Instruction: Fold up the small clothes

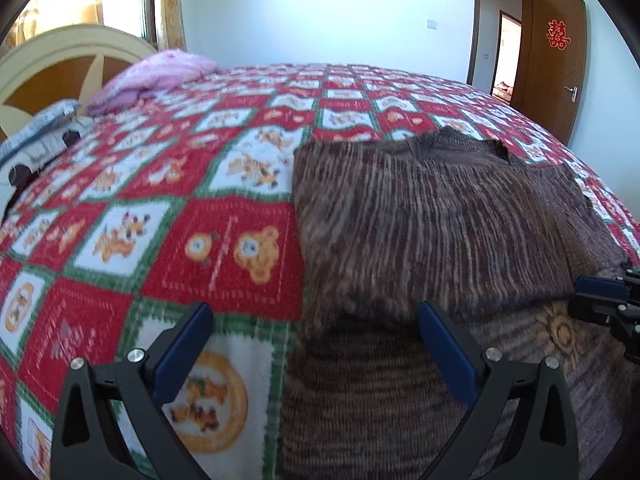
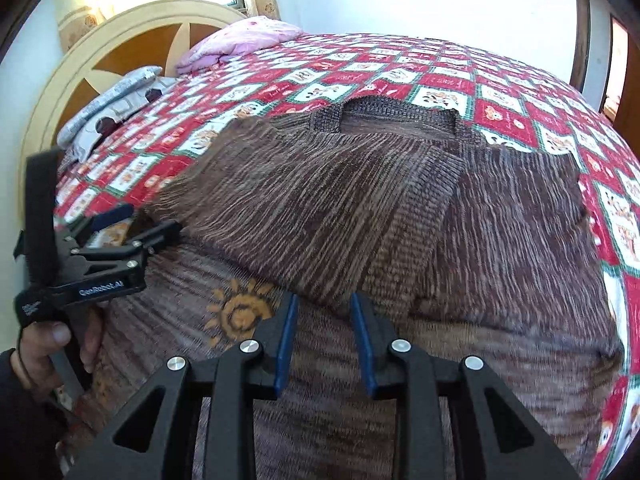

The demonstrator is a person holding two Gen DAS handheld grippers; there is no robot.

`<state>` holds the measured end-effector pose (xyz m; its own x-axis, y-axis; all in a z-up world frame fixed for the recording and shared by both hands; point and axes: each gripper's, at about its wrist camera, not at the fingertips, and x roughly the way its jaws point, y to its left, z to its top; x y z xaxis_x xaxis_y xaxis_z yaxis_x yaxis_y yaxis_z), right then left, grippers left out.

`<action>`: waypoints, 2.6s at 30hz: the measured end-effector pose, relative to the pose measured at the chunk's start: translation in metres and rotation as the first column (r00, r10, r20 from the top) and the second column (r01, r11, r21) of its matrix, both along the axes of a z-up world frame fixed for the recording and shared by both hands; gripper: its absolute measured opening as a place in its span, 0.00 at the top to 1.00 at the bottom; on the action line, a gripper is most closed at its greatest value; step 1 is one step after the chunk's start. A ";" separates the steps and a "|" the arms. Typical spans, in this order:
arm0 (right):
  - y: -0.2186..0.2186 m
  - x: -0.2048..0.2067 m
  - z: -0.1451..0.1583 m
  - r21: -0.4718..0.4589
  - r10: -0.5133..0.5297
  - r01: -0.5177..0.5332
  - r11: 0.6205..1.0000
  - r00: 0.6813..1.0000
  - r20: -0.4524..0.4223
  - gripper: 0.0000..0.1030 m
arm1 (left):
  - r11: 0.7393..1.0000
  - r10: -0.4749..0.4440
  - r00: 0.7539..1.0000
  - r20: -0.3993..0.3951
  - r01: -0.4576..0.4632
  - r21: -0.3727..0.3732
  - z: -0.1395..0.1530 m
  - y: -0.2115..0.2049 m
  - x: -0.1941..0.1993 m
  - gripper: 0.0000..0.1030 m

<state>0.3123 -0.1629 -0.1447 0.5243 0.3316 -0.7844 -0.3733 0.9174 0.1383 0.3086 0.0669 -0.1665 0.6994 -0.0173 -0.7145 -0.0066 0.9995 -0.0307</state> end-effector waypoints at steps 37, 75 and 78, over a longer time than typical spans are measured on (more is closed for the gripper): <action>-0.054 -0.111 0.011 0.088 -0.091 0.100 0.991 0.990 -0.103 0.58 | 0.995 -0.055 0.997 0.053 0.050 0.085 0.036 -0.022 -0.126 0.00; -0.142 -0.244 -0.005 -0.123 -0.171 0.156 0.980 0.977 -0.124 0.57 | 0.987 -0.110 0.962 -0.251 0.077 -0.140 -0.008 -0.016 -0.246 0.40; -0.147 -0.244 -0.002 -0.136 -0.179 0.164 0.977 0.977 -0.113 0.57 | 0.989 -0.113 0.961 -0.251 0.083 -0.125 -0.010 -0.023 -0.249 0.40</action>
<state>0.0686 -0.3097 -0.1469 0.4608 0.1404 -0.8763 -0.1960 0.9791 0.0537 0.0596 0.0438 -0.1762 0.4837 -0.1667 -0.8592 0.0687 0.9859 -0.1526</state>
